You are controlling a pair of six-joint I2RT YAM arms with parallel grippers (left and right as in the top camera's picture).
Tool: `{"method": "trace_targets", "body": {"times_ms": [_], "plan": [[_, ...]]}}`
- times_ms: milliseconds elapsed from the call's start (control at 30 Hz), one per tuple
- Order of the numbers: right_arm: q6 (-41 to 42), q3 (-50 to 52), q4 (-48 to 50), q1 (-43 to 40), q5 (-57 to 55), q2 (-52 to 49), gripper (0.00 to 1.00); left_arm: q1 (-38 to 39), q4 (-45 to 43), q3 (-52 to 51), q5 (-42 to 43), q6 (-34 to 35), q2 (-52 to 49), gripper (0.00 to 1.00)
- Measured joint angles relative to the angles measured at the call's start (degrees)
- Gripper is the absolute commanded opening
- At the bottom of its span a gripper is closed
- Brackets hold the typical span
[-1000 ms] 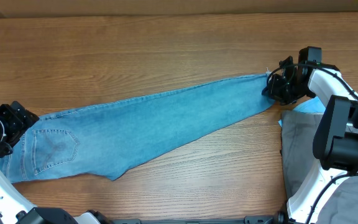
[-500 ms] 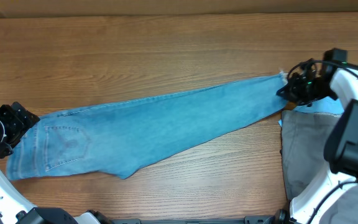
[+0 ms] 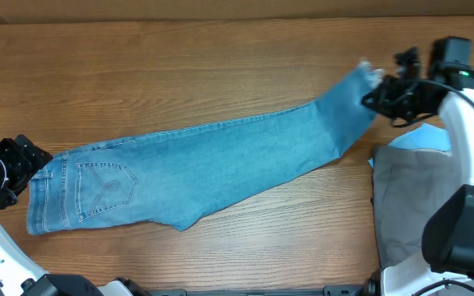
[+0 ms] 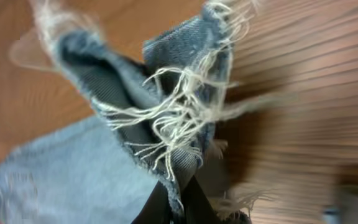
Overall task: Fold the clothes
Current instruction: 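Grasp the frayed hem ends with the right gripper, then fold the hems leftward over the thighs with the right gripper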
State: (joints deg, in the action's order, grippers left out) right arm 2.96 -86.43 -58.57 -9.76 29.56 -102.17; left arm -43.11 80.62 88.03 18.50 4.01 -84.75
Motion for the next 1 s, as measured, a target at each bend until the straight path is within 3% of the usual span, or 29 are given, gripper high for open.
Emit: {"method": "trace_targets", "body": {"times_ms": [400,1000], "plan": [[3.58,0.0,-1.18,21.92,-8.68,0.0,0.04,0.0,-0.02,0.0,0.0,0.0,0.02,0.78],[6.01,0.2,0.48,23.74,-10.58,0.0,0.04,0.0,-0.09,0.0,0.0,0.0,0.02,0.8]]}}
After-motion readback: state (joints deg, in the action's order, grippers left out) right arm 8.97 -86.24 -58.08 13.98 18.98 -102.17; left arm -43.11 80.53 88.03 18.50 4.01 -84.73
